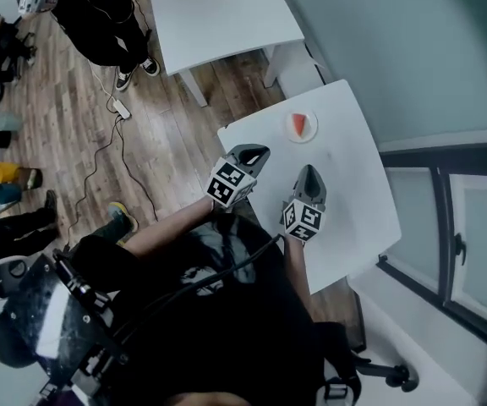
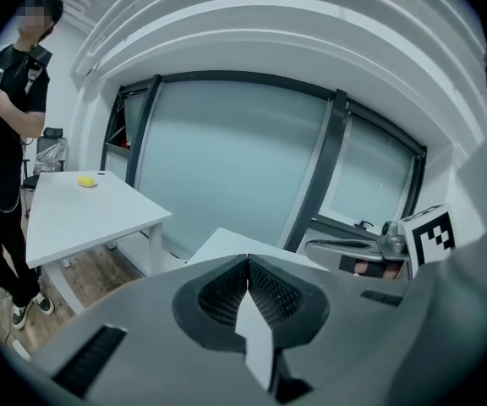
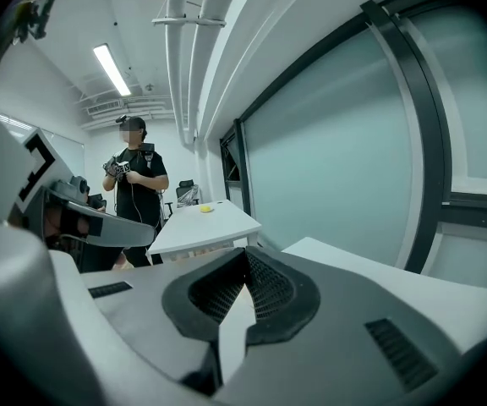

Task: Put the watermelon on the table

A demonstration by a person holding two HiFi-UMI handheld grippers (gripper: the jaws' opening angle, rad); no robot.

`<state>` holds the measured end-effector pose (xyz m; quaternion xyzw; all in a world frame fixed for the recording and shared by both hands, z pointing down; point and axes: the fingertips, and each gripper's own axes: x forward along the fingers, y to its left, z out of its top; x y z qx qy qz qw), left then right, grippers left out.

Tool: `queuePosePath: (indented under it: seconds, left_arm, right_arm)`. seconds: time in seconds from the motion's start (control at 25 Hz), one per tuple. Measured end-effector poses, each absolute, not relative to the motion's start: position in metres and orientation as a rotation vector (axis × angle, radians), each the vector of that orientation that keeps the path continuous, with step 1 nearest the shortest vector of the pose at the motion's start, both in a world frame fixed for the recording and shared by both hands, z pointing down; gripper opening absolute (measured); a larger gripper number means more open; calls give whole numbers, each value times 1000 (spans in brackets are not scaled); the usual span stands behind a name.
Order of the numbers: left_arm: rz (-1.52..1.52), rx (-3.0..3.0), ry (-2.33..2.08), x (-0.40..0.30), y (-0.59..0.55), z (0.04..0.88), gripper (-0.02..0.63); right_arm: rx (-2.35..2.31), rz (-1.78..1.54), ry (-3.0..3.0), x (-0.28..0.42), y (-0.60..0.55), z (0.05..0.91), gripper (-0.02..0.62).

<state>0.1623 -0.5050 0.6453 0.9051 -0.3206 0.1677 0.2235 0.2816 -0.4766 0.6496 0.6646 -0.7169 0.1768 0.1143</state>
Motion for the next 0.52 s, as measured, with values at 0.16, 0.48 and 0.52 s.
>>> queuePosePath:
  seconds: [0.16,0.48,0.52]
  left_arm:
    - [459,2521,-902,159,-516,646,6]
    - [419,2555,-937,146,-464,602,6]
    - [415,2557,-940,145,-459,599,6]
  right_arm:
    - [1959,508,-2112,281,-483,651,11]
    - [1966,443,-2149,268,-430,606,11]
    - [1965,437,-2152,267,-424,602,11]
